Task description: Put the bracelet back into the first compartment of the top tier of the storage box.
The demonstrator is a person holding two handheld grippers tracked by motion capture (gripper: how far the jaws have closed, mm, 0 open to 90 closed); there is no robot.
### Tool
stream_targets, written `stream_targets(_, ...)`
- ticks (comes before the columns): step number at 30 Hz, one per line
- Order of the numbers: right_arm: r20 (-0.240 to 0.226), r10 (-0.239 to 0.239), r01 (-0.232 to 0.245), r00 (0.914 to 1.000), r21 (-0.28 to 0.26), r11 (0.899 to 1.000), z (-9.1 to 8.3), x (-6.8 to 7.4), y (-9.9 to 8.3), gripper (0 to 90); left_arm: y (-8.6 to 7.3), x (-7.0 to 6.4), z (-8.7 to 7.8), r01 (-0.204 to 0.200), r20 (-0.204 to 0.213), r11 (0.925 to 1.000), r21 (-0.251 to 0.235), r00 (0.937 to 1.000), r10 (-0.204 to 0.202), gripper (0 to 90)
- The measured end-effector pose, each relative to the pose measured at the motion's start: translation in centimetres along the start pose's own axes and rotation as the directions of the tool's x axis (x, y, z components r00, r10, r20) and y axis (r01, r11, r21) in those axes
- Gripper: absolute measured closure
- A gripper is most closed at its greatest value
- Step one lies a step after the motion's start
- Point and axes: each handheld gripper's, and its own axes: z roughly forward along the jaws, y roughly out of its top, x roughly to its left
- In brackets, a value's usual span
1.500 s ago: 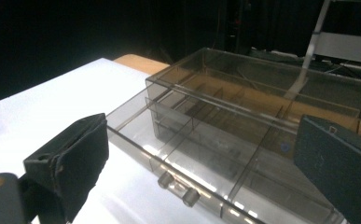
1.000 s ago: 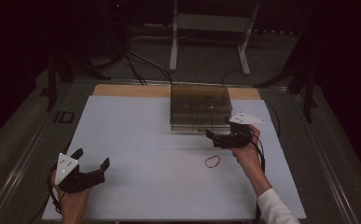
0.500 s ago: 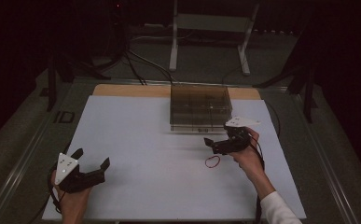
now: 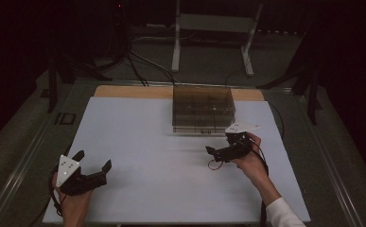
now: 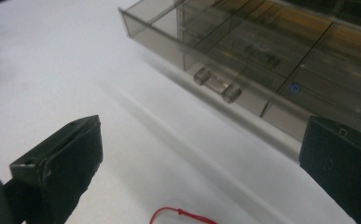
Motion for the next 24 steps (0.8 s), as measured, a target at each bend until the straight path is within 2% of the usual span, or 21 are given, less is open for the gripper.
stream_targets(11,-0.009,-0.018,0.018,0.9998,0.055,0.998,0.6,0.6,-0.5,0.0,0.0,0.0,0.0,0.0,-0.001,1.0,-0.001,1.0,0.0,1.1)
stream_targets(24,-0.015,-0.023,0.025,0.9996,0.123,0.992,1.5,0.6,-1.6,0.0,0.0,-0.1,0.0,0.0,-0.001,1.0,0.0,1.0,0.0,1.1)
